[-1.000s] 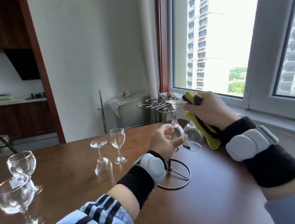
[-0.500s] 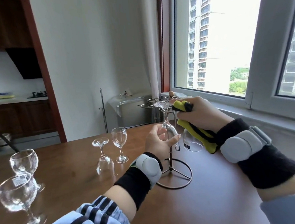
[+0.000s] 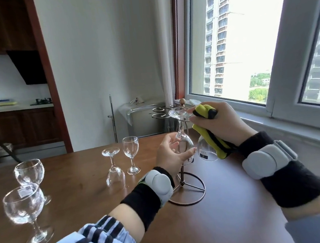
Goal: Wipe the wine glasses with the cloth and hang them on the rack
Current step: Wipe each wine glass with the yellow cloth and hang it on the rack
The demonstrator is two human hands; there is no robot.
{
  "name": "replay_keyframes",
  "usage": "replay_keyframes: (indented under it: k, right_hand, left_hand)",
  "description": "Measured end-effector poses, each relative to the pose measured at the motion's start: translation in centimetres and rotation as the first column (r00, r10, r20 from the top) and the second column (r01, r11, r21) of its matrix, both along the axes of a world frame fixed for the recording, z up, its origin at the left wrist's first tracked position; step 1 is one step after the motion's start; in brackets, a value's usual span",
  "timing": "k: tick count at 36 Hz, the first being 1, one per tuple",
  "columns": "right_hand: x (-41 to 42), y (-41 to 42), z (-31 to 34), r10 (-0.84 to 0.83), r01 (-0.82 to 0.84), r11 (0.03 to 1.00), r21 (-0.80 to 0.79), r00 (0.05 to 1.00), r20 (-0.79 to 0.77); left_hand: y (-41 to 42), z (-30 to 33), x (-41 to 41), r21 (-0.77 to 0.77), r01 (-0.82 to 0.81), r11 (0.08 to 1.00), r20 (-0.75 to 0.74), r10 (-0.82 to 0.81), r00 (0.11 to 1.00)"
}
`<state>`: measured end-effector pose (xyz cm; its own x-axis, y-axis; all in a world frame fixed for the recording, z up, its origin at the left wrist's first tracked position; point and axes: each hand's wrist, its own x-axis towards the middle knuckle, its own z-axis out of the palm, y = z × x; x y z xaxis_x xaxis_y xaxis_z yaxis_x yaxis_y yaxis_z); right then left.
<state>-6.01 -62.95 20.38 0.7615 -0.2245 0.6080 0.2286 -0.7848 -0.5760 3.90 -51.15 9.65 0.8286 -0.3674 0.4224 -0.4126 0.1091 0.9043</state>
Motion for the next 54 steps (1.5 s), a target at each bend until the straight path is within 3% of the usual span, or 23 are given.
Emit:
replay_keyframes:
  k: [11, 23, 37, 40, 47, 50, 54]
  right_hand:
    - [-0.3, -0.3, -0.4, 0.019, -0.024, 0.998, 0.056, 0.996, 0.09]
    - [-1.2, -0.3, -0.4, -0.026, 0.028, 0.999, -0.019, 0.996, 0.082]
    - [-0.3, -1.0, -1.5, -0.034, 0.025, 0.992, 0.125, 0.997, 0.067]
    - [-0.1, -1.0, -1.8, -0.029, 0.018, 0.987, 0.159, 0.997, 0.067]
    - [0.0, -1.6, -2.1, -0.03, 0.016, 0.969, 0.247, 0.998, 0.053]
    - [0.2, -2.2, -2.2, -0.062, 0.051, 0.963, 0.265, 0.997, 0.035]
    - [0.8, -3.0, -2.3, -0.096, 0.098, 0.95, 0.296, 0.995, -0.023]
  left_hand:
    - [0.4, -0.2, -1.3, 0.015, 0.04, 0.999, 0.023, -0.04, 0.999]
    - [-0.3, -0.2, -2.5, 0.156, 0.125, 0.98, 0.107, -0.143, 0.984]
    - [-0.8, -0.7, -1.3, 0.22, 0.123, 0.968, 0.1, -0.148, 0.984]
    - [-0.4, -0.6, -1.1, 0.179, 0.157, 0.971, 0.089, -0.174, 0.981]
    - [2.5, 4.0, 0.9, -0.151, -0.096, 0.984, 0.03, 0.102, 0.994]
    - [3.4, 5.5, 2.1, -0.187, -0.11, 0.976, 0.054, 0.122, 0.991]
    - [3.6, 6.4, 2.2, -0.111, -0.067, 0.992, 0.121, 0.08, 0.989]
